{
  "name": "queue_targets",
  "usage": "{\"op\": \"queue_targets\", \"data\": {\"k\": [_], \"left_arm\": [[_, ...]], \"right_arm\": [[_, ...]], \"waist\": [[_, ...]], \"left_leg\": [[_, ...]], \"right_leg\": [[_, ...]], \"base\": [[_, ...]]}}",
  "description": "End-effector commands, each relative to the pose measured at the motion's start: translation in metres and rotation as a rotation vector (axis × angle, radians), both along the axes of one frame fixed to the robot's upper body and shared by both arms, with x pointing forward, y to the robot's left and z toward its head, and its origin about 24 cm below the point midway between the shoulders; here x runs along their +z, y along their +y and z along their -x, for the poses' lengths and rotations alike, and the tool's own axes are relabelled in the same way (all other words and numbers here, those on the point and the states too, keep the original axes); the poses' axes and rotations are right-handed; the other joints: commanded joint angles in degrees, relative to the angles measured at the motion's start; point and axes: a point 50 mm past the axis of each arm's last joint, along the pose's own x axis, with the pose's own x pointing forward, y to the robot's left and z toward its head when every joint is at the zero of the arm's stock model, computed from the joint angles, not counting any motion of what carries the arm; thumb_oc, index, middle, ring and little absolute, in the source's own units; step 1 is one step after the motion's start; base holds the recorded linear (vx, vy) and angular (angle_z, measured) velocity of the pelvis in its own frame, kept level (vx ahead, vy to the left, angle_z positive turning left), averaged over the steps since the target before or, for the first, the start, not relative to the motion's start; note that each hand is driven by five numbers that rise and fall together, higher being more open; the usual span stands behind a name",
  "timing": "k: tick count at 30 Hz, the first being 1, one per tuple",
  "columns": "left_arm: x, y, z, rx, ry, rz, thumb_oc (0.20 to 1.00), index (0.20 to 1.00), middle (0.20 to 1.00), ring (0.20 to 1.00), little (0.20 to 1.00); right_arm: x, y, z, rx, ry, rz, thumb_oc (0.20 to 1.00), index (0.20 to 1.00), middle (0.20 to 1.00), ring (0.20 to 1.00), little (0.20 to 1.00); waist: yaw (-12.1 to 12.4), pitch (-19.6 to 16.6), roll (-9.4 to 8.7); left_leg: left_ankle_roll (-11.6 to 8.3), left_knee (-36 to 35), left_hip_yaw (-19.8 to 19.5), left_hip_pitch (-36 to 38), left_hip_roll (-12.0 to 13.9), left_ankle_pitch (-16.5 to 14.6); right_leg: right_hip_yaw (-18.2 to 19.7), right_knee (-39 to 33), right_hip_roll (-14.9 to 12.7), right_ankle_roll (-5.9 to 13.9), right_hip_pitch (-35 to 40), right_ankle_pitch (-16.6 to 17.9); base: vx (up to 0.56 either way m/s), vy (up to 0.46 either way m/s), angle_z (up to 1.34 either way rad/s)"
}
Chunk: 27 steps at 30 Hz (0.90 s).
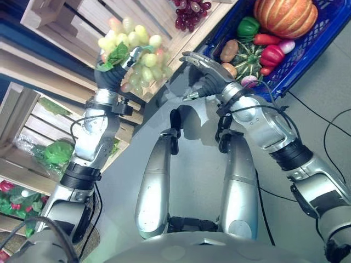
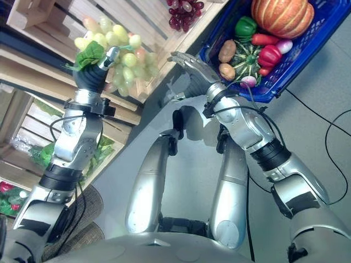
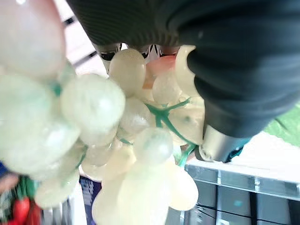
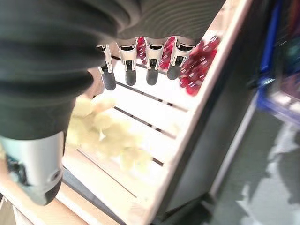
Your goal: Pick up fruits and vegetables into the basket
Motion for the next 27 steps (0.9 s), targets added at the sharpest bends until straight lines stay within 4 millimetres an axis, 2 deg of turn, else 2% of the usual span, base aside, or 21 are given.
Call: {"op": "queue_targets", "data": {"k": [1,9,15,20,21,22,23,24,27], "left_arm": [[0.029,-0.022,0.018,-0.16,-0.166,0.064,0.2,0.2,0.2,0.2,0.2],[0.024,-0.048,0.02,-0.289,-0.135,0.121,0.2,0.2,0.2,0.2,0.2],[0.02,-0.055,0.022,-0.337,-0.121,0.184,0.2,0.2,0.2,0.2,0.2],[0.018,-0.061,0.024,-0.38,-0.103,0.229,0.2,0.2,0.2,0.2,0.2],[0.017,-0.063,0.024,-0.396,-0.094,0.24,0.2,0.2,0.2,0.2,0.2],[0.017,-0.063,0.024,-0.402,-0.092,0.241,0.2,0.2,0.2,0.2,0.2],[0.016,-0.065,0.024,-0.423,-0.081,0.254,0.2,0.2,0.2,0.2,0.2],[0.014,-0.07,0.025,-0.456,-0.066,0.263,0.2,0.2,0.2,0.2,0.2],[0.01,-0.077,0.026,-0.489,-0.052,0.261,0.2,0.2,0.2,0.2,0.2]], "right_arm": [[0.023,0.027,0.011,0.111,-0.136,-0.084,1.0,1.0,1.0,1.0,1.0],[0.015,0.05,0.017,0.209,-0.066,-0.2,1.0,1.0,1.0,1.0,1.0],[0.011,0.053,0.018,0.202,-0.058,-0.261,1.0,1.0,1.0,1.0,1.0],[0.005,0.056,0.019,0.234,0.025,-0.334,1.0,1.0,1.0,1.0,1.0],[0.002,0.058,0.019,0.251,0.061,-0.348,0.834,0.834,0.834,0.834,0.834],[0.002,0.058,0.019,0.258,0.075,-0.352,0.834,0.834,0.834,0.834,0.834],[-0.001,0.061,0.021,0.298,0.127,-0.369,0.2,0.2,0.2,0.2,0.2],[-0.007,0.065,0.024,0.338,0.179,-0.404,0.2,0.2,0.2,0.2,0.2],[-0.012,0.065,0.024,0.346,0.193,-0.44,0.2,0.2,0.2,0.2,0.2]], "waist": [[-0.16,-1.64,1.22],[-0.1,-1.64,1.26],[0.05,-1.64,1.03],[0.11,-1.64,0.75],[0.13,-1.64,0.67],[0.14,-1.64,0.64],[0.15,-1.64,0.57],[0.12,-1.64,0.34],[0.07,-1.64,0.11]], "left_leg": [[5.58,-0.89,3.72,2.49,-5.79,-6.62],[5.99,-0.97,3.56,2.23,-6.19,-6.77],[6.15,-0.8,3.46,1.96,-6.19,-6.85],[6.32,-0.5,3.29,1.56,-6.18,-6.95],[6.35,-0.47,3.26,1.43,-6.15,-6.95],[6.36,-0.44,3.25,1.39,-6.14,-6.96],[6.39,-0.5,3.2,1.32,-6.16,-6.91],[6.34,-0.26,3.1,1.05,-6.18,-6.9],[6.45,0.03,3.14,0.72,-5.92,-6.86]], "right_leg": [[0.07,-4.55,3.29,4.61,3.38,-0.92],[-0.28,-4.98,2.98,4.9,3.2,-0.45],[-0.78,-5.02,2.69,5.01,3.14,-0.25],[-1.14,-4.78,2.53,5.02,2.94,-0.23],[-1.23,-4.73,2.49,5.02,2.81,-0.22],[-1.26,-4.69,2.47,5.02,2.77,-0.23],[-1.38,-4.68,2.44,5.04,2.69,-0.17],[-1.61,-4.5,2.4,5.1,2.57,-0.05],[-1.74,-4.0,2.3,5.17,2.1,0.14]], "base": [[0.0,-0.015,0.06],[-0.01,-0.037,0.03],[0.0,-0.034,0.01],[0.0,-0.04,0.02],[0.0,-0.025,0.04],[0.0,-0.035,0.05],[0.0,-0.07,0.05],[0.0,-0.081,0.04],[0.0,-0.057,0.05]]}}
